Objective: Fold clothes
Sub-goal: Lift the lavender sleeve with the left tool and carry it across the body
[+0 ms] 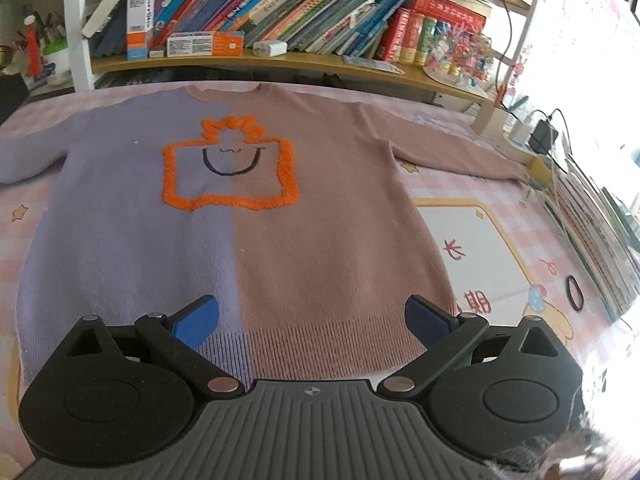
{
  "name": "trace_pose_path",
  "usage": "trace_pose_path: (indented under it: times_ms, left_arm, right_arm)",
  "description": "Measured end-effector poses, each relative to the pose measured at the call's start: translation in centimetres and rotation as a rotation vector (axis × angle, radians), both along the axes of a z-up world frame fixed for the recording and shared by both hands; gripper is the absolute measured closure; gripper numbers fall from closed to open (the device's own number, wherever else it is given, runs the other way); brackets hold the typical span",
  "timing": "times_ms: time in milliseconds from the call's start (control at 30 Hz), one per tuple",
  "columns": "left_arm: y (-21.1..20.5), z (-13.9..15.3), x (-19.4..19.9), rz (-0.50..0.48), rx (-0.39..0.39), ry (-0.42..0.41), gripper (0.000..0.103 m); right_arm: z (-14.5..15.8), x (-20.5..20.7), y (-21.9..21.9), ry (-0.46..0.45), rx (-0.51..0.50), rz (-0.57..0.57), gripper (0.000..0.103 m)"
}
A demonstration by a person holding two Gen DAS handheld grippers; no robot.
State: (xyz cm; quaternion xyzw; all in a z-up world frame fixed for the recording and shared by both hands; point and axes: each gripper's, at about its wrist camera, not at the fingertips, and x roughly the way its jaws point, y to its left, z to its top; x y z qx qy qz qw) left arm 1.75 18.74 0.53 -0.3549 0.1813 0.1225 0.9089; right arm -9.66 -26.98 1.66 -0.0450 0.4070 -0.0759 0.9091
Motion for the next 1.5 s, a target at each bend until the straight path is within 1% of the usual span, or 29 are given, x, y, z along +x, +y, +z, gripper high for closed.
trace_pose_path:
  times_ms: [167,300,433,700,867,1033,1267,1500]
  left_arm:
    - [-2.5,2.0,-0.6,-0.003,0.032,-0.055,0.1]
    - [-5.1,3.5,-1.0,0.011,0.066,-0.083,0.1]
    - [-8.2,4.9,-0.9,0.023,0.1,-0.085,0.1]
    - [-15.6,7.2,0.7,0.023,0.183,-0.09,0.1]
    - [-20.4,7.8,2.7,-0.01,0.223,-0.084,0.1]
    - [-25.0,8.0,4.7,-0.067,0.255,-0.077,0.1]
    - [-30.4,8.0,7.7,-0.161,0.293,-0.061,0.1]
    - [-35.4,6.1,10.8,-0.263,0.352,-0.002,0.1]
  right_arm:
    - [-0.1,0.9,-1.3,-0.018,0.021,0.05,0.003]
    - [0.0,1.8,-2.8,-0.042,0.04,0.138,0.003]
    - [0.3,2.8,-4.8,-0.058,0.062,0.234,0.003]
    - [-0.2,5.0,-10.0,-0.048,0.142,0.333,0.003]
    - [-0.5,5.5,-12.6,-0.037,0.179,0.381,0.003]
    - [-0.7,5.4,-14.9,-0.034,0.209,0.401,0.003]
    - [-0.7,5.5,-17.9,-0.042,0.243,0.36,0.003]
    - [-1.1,5.9,-19.4,-0.037,0.261,0.344,0.003]
